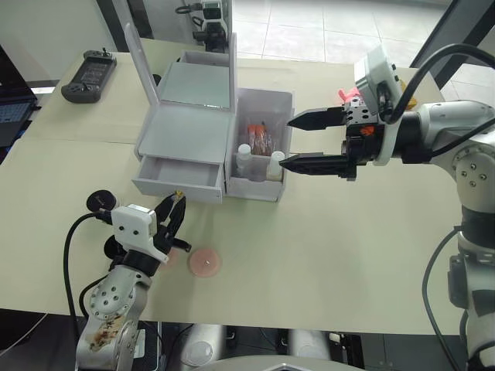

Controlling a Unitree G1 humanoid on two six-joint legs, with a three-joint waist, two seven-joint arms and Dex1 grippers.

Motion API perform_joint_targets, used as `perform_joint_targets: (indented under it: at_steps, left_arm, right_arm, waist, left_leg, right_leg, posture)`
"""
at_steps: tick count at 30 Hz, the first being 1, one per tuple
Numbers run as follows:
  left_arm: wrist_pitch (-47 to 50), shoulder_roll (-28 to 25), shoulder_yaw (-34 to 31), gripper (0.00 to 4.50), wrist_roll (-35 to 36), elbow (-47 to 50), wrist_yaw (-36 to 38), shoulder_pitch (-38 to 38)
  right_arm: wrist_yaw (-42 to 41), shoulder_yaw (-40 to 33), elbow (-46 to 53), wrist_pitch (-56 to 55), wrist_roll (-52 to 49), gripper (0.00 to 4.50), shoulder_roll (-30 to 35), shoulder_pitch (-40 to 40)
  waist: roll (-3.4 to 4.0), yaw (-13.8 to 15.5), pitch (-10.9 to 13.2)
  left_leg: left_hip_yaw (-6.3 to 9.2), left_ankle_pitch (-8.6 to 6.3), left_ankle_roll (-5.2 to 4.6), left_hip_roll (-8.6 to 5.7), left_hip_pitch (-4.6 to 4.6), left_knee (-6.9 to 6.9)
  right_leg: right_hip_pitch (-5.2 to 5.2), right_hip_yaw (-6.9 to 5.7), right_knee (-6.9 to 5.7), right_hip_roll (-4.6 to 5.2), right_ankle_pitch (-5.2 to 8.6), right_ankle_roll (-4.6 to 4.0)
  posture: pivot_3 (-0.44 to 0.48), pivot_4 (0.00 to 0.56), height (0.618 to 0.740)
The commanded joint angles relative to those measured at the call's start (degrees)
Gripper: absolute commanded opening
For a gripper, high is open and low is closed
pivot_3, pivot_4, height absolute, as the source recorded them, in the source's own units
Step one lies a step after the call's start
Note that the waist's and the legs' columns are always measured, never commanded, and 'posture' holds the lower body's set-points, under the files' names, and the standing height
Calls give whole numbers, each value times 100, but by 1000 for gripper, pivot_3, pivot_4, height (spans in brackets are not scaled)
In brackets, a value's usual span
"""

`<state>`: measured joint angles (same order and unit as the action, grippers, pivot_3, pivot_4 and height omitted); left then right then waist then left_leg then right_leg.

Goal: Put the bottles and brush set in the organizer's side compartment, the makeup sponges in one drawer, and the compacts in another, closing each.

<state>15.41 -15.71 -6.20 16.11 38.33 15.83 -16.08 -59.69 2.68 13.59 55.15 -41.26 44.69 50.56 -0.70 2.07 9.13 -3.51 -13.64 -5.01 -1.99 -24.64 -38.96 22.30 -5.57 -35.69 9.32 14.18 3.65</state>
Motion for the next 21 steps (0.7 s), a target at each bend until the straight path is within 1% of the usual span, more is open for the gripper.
perform_joint_targets:
  at_steps: [1, 5, 8, 12, 16, 21]
  left_arm:
    - [-26, -56, -233, 569, 315, 797, 98, -428]
    - [-36, -181, -466, 569, 455, 1184, 272, -1189]
    - [-41, -241, -590, 569, 559, 1327, 348, -1491]
    - [-40, -161, -477, 569, 517, 1341, 277, -1539]
    - [-32, -19, -153, 569, 341, 1471, 135, -1621]
    - [-58, 10, -99, 569, 360, 1539, 115, -1774]
  right_arm:
    - [-129, 4, -58, -224, 72, 4500, -35, 147]
    - [-215, 72, -210, -219, 97, 4500, -107, 206]
    - [-257, 117, -306, -255, 143, 4500, -163, 228]
    - [-344, 209, -385, -395, 285, 4500, -224, 232]
    - [-398, 225, -467, -415, 324, 4500, -277, 301]
    - [-456, 242, -539, -444, 396, 4500, -330, 356]
  waist:
    - [-3, -11, 2]
    - [-3, -127, 3]
    - [-2, -136, 3]
    - [-2, -130, 3]
    - [-2, -125, 3]
    - [-2, -131, 3]
  left_leg:
    - [0, 0, 0, 0, -1, 0]
    - [-5, -5, -5, 1, -2, 7]
    - [-4, -4, -5, 6, -2, 6]
    - [-2, -10, -13, 5, -1, 5]
    - [-3, -9, -14, 1, -2, 4]
    - [-4, -10, -14, 2, -2, 4]
  right_leg:
    - [1, 0, 0, -2, 0, 0]
    - [1, 4, 12, 0, 0, 0]
    - [-2, 1, 21, -2, 0, 0]
    - [4, 1, 30, -5, 0, 0]
    - [-3, 3, 30, -5, 0, 1]
    - [-2, 3, 31, -5, 0, 1]
  posture:
    - [0, 150, 740]
    - [0, 150, 740]
    - [0, 150, 740]
    - [0, 150, 740]
    - [0, 150, 740]
    - [0, 150, 740]
